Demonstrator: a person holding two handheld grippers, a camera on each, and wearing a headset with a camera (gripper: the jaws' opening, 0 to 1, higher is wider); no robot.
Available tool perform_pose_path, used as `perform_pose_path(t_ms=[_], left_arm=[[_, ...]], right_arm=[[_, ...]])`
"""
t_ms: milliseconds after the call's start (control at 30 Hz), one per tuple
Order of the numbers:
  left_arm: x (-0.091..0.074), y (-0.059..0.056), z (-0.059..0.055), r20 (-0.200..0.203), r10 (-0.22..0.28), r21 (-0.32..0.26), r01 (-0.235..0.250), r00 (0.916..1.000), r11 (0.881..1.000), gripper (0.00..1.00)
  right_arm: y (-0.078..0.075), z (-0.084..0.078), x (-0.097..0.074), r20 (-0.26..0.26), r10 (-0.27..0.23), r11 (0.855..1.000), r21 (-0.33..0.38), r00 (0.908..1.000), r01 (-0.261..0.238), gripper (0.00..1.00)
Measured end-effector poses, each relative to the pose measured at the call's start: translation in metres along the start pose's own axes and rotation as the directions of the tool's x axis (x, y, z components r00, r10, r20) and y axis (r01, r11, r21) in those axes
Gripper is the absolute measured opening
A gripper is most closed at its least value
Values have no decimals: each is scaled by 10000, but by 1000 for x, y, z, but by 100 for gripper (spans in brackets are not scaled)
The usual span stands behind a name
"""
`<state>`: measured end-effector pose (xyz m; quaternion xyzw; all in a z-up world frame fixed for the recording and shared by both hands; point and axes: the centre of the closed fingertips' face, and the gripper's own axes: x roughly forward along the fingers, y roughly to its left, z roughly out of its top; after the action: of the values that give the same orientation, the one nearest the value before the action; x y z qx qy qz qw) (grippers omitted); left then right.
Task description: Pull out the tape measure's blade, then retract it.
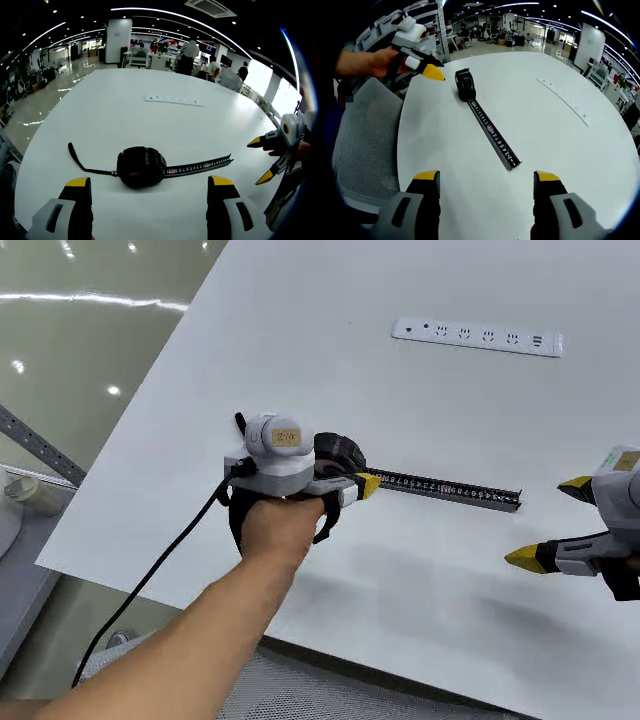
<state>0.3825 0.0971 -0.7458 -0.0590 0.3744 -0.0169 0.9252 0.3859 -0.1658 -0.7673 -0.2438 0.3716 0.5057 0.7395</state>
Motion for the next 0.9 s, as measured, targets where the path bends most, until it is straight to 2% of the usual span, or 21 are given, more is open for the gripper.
perform_pose_path(t_ms=[400,900], left_arm=[[24,4,-1,68,58,-81,-58,10000,10000,88],[49,12,1,87,111,-274,-109,9999,9996,84]], right_arm=[[-14,-1,21,-396,312,9974,-630,9987,-336,69],[-35,-8,43,-843,541,9933,-973,9950,-622,64]])
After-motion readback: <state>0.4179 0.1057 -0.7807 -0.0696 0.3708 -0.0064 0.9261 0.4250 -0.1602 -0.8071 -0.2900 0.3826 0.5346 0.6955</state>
